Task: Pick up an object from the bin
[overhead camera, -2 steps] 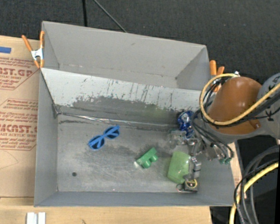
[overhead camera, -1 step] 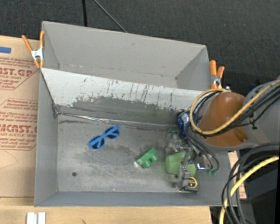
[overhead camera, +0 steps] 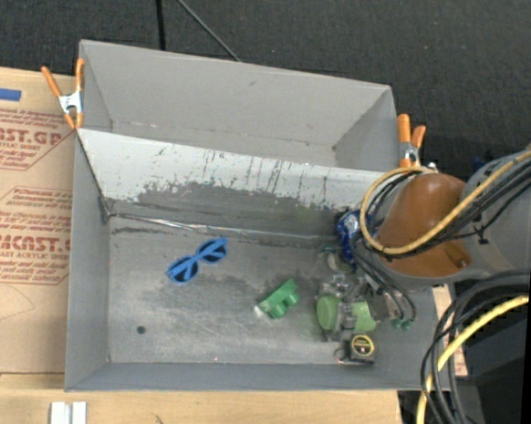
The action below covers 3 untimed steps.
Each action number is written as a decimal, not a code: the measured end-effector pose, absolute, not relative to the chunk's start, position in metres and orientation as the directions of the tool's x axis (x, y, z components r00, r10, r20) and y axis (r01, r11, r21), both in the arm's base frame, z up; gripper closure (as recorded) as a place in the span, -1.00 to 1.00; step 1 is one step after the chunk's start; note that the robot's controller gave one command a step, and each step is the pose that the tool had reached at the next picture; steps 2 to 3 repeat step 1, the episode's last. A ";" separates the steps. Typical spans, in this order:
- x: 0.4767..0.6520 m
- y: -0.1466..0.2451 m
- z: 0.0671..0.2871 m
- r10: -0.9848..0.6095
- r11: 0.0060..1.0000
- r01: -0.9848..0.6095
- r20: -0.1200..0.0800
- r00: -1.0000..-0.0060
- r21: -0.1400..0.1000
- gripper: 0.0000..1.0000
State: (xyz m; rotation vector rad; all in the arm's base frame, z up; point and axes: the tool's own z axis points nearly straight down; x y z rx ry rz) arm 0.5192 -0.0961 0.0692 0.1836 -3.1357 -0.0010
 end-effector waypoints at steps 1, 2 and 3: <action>0.512 -0.084 0.217 -0.132 0.991 -0.132 -0.009 -0.991 -0.002 1.00; 0.512 -0.084 0.217 -0.132 0.991 -0.132 -0.009 -0.991 -0.002 1.00; 0.512 -0.084 0.217 -0.132 0.991 -0.132 -0.009 -0.991 -0.002 1.00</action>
Offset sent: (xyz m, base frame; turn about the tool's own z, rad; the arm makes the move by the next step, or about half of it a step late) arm -0.0086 0.0121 0.1432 -0.0160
